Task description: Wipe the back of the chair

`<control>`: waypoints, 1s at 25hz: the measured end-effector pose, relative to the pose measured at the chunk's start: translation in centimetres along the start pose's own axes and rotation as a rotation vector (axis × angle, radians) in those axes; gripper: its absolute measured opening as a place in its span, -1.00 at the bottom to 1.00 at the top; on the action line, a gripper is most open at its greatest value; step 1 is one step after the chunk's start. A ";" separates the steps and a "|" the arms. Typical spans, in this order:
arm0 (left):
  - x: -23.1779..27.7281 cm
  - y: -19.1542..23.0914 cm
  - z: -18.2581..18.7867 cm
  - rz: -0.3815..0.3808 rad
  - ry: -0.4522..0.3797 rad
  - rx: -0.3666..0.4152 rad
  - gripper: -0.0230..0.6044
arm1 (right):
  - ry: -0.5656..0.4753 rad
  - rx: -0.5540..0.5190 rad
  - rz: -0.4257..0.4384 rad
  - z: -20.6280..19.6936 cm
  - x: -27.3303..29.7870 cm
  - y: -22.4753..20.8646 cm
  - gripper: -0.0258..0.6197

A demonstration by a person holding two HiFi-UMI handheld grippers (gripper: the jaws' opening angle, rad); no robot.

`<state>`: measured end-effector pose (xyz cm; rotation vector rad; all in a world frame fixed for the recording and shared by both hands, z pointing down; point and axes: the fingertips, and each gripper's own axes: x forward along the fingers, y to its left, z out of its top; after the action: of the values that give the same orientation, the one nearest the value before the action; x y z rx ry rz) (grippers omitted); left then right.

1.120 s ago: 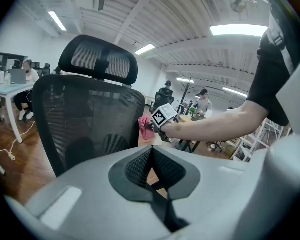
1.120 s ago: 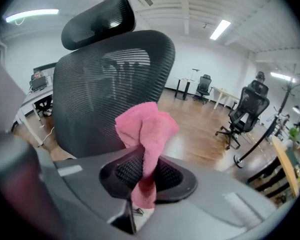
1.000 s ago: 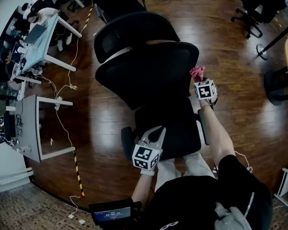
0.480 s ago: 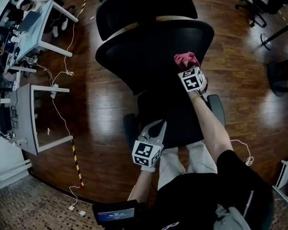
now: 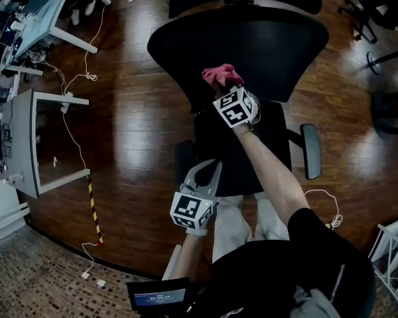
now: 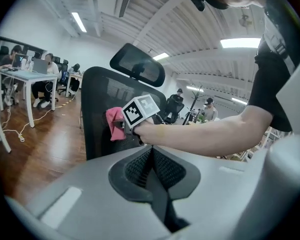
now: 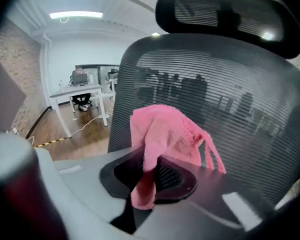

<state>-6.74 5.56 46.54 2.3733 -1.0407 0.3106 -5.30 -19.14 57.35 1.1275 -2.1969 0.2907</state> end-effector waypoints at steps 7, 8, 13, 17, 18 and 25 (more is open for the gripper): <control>-1.9 1.9 -0.5 -0.025 -0.048 -0.021 -0.96 | -0.061 -0.096 0.133 3.3 4.1 8.9 -0.80; -2.1 2.1 -0.6 -0.024 -0.052 -0.025 -0.96 | -0.070 -0.104 0.159 3.6 4.5 10.0 -0.80; -2.6 3.1 -1.6 -0.004 -0.055 -0.029 -0.96 | -0.095 -0.127 0.296 3.9 5.7 14.1 -0.80; -2.4 3.8 -2.0 0.011 -0.062 0.004 -0.96 | -0.118 -0.127 0.269 2.8 5.2 12.6 -0.80; -2.3 4.0 -2.1 0.017 -0.063 0.007 -0.96 | -0.129 -0.122 0.248 2.7 4.9 11.6 -0.80; -1.0 4.3 -3.0 0.039 -0.060 0.008 -0.96 | -0.155 -0.092 0.112 -0.5 1.6 3.3 -0.80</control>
<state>-10.59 5.36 50.30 2.3846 -1.1165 0.2599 -8.37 -17.94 59.10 1.0081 -2.3891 0.1526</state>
